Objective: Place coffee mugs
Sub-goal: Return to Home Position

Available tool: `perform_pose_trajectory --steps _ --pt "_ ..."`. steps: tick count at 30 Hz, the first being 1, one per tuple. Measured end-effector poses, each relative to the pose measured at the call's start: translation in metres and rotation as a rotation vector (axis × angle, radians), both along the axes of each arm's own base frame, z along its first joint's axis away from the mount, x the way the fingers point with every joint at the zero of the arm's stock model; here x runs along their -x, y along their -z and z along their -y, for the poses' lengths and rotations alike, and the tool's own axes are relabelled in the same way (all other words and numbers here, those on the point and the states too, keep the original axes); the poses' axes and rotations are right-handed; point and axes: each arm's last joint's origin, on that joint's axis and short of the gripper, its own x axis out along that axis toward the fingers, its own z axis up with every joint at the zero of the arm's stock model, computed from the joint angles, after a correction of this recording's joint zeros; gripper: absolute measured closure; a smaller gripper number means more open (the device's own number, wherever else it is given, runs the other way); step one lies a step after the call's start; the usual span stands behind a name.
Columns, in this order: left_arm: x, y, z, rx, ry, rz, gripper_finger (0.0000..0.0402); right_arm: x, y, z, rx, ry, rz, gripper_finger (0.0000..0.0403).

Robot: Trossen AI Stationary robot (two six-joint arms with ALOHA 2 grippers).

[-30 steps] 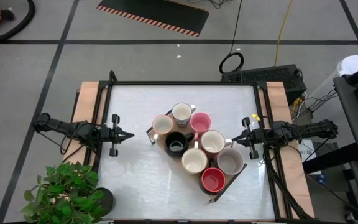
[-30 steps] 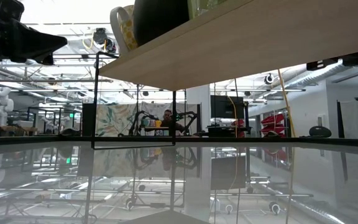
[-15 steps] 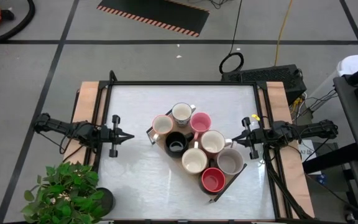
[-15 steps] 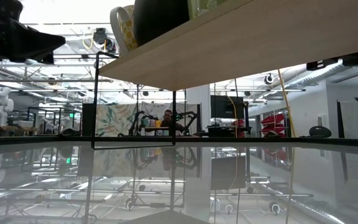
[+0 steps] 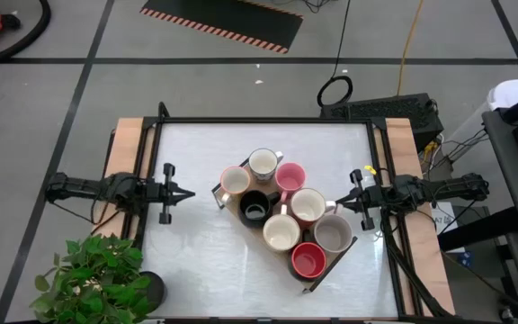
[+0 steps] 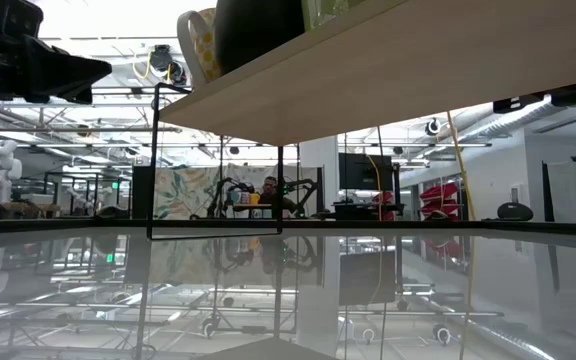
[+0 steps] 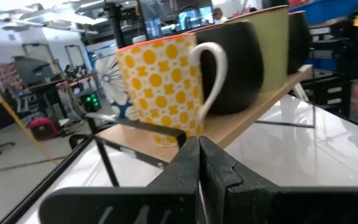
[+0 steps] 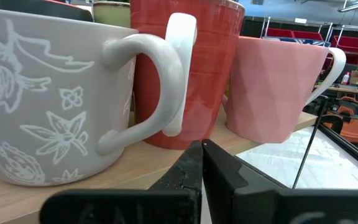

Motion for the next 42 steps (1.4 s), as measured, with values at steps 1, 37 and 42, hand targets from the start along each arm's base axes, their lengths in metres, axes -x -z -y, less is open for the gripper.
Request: perform_pose_trajectory --steps 1,37,42 --pt "-0.0001 0.0002 -0.0009 0.010 -0.008 -0.002 0.0401 0.0000 0.0000 0.0000 0.000 0.000 0.000 0.0403" --pt "-0.0007 0.0006 -0.0057 0.110 -0.089 -0.011 0.0400 -0.0001 0.0003 0.0000 0.000 0.000 -0.001 0.0403" --pt "-0.0007 0.0007 -0.0056 0.110 -0.088 -0.011 0.0400 -0.0001 0.0003 0.0000 0.000 0.000 -0.001 0.0403"
